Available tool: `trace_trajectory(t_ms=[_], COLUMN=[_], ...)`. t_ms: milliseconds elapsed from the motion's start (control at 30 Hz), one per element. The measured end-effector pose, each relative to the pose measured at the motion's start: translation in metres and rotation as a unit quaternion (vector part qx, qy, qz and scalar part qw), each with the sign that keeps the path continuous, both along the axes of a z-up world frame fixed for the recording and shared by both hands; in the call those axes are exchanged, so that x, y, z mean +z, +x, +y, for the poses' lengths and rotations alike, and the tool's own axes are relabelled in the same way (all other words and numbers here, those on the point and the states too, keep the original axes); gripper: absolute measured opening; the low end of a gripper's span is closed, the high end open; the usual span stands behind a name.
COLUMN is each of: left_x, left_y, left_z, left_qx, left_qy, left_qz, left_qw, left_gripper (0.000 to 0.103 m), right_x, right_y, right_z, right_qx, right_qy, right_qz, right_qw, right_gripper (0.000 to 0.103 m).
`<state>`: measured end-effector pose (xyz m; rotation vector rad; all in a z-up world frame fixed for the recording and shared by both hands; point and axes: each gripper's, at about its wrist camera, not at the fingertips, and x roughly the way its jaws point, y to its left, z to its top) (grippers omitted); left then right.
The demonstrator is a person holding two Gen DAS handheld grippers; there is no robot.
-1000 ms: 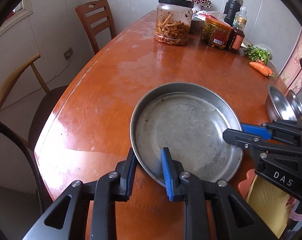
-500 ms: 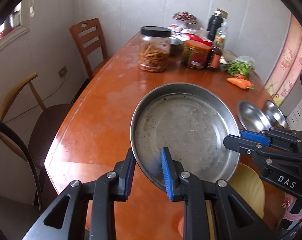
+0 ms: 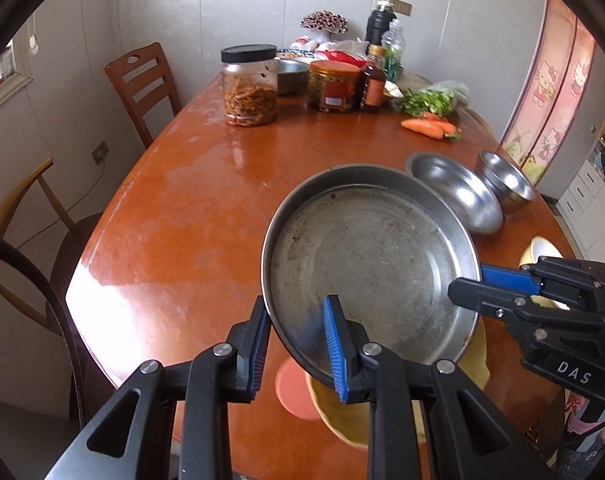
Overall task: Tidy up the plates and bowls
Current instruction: 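Lift the grey pan and lower it onto the yellow shell dish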
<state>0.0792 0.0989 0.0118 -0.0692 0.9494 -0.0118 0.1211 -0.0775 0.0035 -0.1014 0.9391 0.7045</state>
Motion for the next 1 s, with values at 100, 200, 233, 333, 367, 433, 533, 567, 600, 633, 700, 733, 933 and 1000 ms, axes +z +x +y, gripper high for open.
trace_trajectory(t_ms=[100, 200, 233, 333, 367, 433, 533, 567, 600, 633, 700, 733, 933, 1000], left_x=[-0.007, -0.014, -0.016, -0.021, -0.022, -0.025, -0.028, -0.028, -0.028, -0.028, -0.029, -0.028, -0.029, -0.029], left_y=[-0.006, -0.012, -0.014, -0.017, -0.017, -0.019, -0.02, -0.021, -0.021, -0.021, -0.022, -0.021, -0.024, -0.025], left_z=[-0.008, -0.017, -0.02, -0.027, -0.028, -0.029, -0.03, -0.03, -0.031, -0.031, -0.032, -0.032, -0.032, -0.033], left_qx=[-0.005, -0.013, -0.015, -0.018, -0.02, -0.02, -0.018, -0.018, -0.019, -0.019, -0.02, -0.02, -0.023, -0.024], left_qy=[0.0, 0.001, 0.001, 0.004, 0.005, 0.006, 0.005, 0.005, 0.007, 0.008, 0.01, 0.01, 0.012, 0.012], left_qz=[0.01, 0.02, 0.022, 0.028, 0.03, 0.033, 0.036, 0.036, 0.036, 0.037, 0.037, 0.038, 0.039, 0.039], left_qw=[0.9999, 0.9997, 0.9996, 0.9994, 0.9994, 0.9992, 0.9992, 0.9992, 0.9991, 0.9991, 0.999, 0.999, 0.9989, 0.9989], left_gripper=[0.026, 0.026, 0.026, 0.026, 0.026, 0.026, 0.026, 0.026, 0.026, 0.027, 0.027, 0.027, 0.028, 0.028], right_x=[-0.01, -0.018, -0.02, -0.023, -0.024, -0.025, -0.025, -0.026, -0.026, -0.026, -0.026, -0.026, -0.026, -0.027], right_y=[-0.008, -0.014, -0.017, -0.02, -0.02, -0.021, -0.022, -0.022, -0.022, -0.022, -0.022, -0.023, -0.026, -0.028], right_z=[-0.01, -0.019, -0.022, -0.029, -0.03, -0.032, -0.032, -0.031, -0.031, -0.031, -0.03, -0.03, -0.027, -0.025], right_qx=[-0.002, -0.006, -0.006, -0.008, -0.009, -0.01, -0.007, -0.006, -0.006, -0.006, -0.005, -0.005, -0.003, -0.001], right_qy=[0.001, 0.001, 0.001, 0.001, 0.0, -0.004, -0.006, -0.007, -0.007, -0.009, -0.01, -0.011, -0.019, -0.025], right_qz=[0.011, 0.017, 0.017, 0.02, 0.021, 0.018, 0.016, 0.016, 0.015, 0.014, 0.012, 0.011, 0.007, 0.003], right_qw=[1.0, 1.0, 1.0, 1.0, 1.0, 1.0, 1.0, 1.0, 1.0, 1.0, 1.0, 1.0, 1.0, 1.0], right_gripper=[0.022, 0.022, 0.022, 0.022, 0.022, 0.022, 0.022, 0.022, 0.022, 0.022, 0.022, 0.022, 0.023, 0.024])
